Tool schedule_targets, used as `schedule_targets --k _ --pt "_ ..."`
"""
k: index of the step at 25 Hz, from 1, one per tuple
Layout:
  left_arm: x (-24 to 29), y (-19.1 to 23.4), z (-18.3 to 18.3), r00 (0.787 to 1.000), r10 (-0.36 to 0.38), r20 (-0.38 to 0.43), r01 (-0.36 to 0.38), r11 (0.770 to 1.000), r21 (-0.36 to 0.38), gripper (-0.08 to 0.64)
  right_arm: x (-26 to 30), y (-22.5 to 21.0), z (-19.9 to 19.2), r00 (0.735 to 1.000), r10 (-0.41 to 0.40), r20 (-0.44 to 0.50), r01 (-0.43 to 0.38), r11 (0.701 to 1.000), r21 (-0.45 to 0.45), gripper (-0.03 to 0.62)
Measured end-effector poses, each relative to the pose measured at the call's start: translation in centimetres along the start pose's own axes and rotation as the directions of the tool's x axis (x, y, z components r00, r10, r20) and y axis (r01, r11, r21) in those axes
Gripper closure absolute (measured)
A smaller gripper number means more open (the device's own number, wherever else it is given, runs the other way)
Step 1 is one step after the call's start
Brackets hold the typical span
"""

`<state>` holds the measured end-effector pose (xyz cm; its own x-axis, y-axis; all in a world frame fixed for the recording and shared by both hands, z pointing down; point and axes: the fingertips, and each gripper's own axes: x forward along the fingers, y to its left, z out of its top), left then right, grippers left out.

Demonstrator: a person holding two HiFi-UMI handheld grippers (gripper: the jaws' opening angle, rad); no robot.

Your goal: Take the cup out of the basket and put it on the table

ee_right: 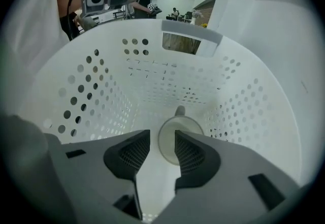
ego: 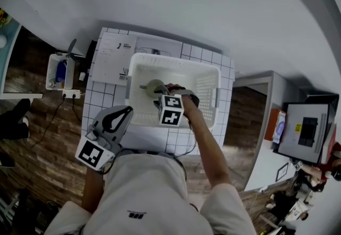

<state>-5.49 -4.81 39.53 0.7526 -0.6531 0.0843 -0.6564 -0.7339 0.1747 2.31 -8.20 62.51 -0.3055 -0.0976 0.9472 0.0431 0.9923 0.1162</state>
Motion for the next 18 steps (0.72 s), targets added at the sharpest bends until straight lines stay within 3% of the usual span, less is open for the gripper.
schedule_targets --k 10,15,18 --pt "0.9 -0.6 -0.4 0.999 -0.030 -0.041 0.032 0.999 0.043 0.545 2.6 0.4 -0.8 0.996 0.017 -0.090 -0.023 0.997 -0.069 0.457" --pt "1.7 -1.0 -0.5 0.996 -0.055 -0.069 0.061 0.995 0.079 0.545 3.5 0.7 -1.0 0.994 0.020 -0.107 -0.029 0.996 -0.089 0.543" --pt "2.3 -1.2 -0.5 0.993 -0.080 -0.084 0.090 0.989 0.115 0.545 3.5 0.8 -1.0 0.994 0.034 -0.103 -0.043 0.996 -0.084 0.554"
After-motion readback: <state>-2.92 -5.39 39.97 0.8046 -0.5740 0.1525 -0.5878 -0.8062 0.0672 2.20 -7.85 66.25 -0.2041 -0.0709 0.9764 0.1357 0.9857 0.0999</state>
